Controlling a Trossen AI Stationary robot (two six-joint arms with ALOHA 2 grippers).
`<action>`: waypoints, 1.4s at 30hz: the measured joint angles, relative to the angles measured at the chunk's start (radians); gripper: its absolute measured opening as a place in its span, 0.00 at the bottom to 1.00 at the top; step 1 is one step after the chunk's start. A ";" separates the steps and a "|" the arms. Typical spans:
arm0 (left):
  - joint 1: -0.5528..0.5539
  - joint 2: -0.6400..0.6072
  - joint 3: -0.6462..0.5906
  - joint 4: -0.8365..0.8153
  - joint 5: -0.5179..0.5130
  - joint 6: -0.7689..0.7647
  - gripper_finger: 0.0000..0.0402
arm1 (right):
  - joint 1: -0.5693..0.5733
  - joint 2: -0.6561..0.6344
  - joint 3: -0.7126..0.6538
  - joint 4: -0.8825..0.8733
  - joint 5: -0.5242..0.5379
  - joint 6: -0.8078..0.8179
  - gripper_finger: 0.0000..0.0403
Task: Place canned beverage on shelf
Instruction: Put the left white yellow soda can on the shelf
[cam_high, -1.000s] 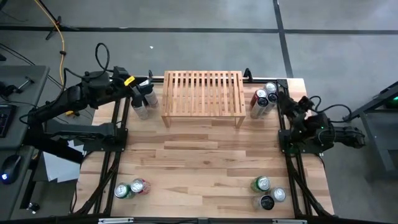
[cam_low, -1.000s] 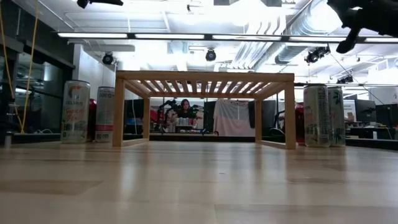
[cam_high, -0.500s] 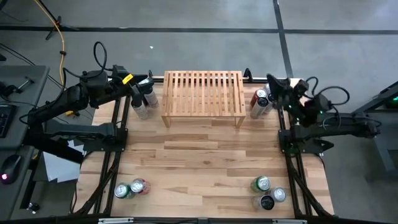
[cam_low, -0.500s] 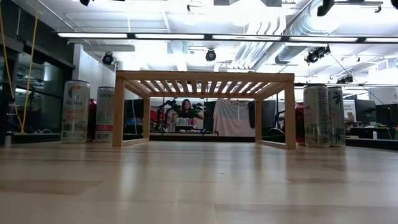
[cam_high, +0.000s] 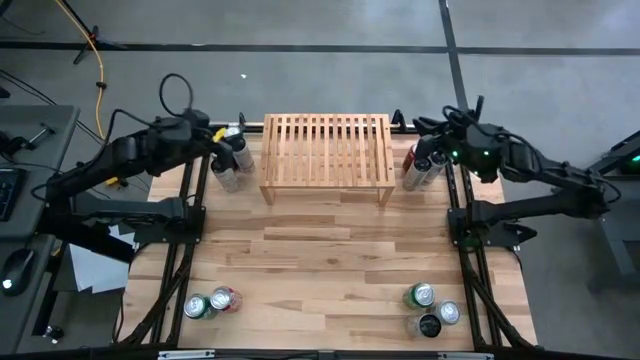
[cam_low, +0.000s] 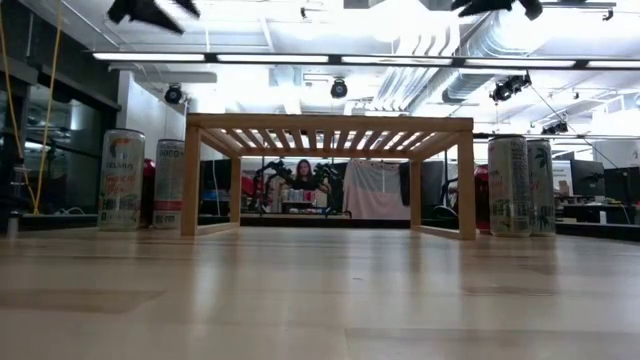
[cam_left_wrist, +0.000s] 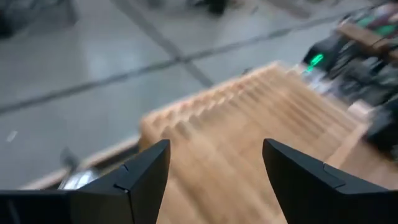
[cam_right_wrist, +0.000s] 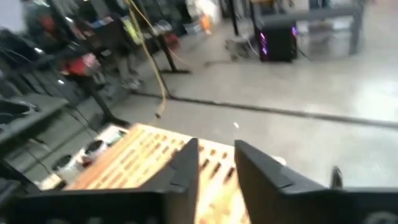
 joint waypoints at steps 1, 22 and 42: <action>0.012 0.004 0.000 -0.046 0.003 -0.028 0.62 | -0.003 0.009 0.008 -0.028 0.001 0.021 0.29; 0.053 0.143 0.000 -0.543 0.022 -0.377 0.81 | -0.033 0.062 0.012 -0.061 -0.060 0.064 0.68; 0.160 0.164 -0.135 -0.446 0.027 -0.498 0.81 | -0.033 0.062 0.012 -0.068 -0.061 0.044 0.68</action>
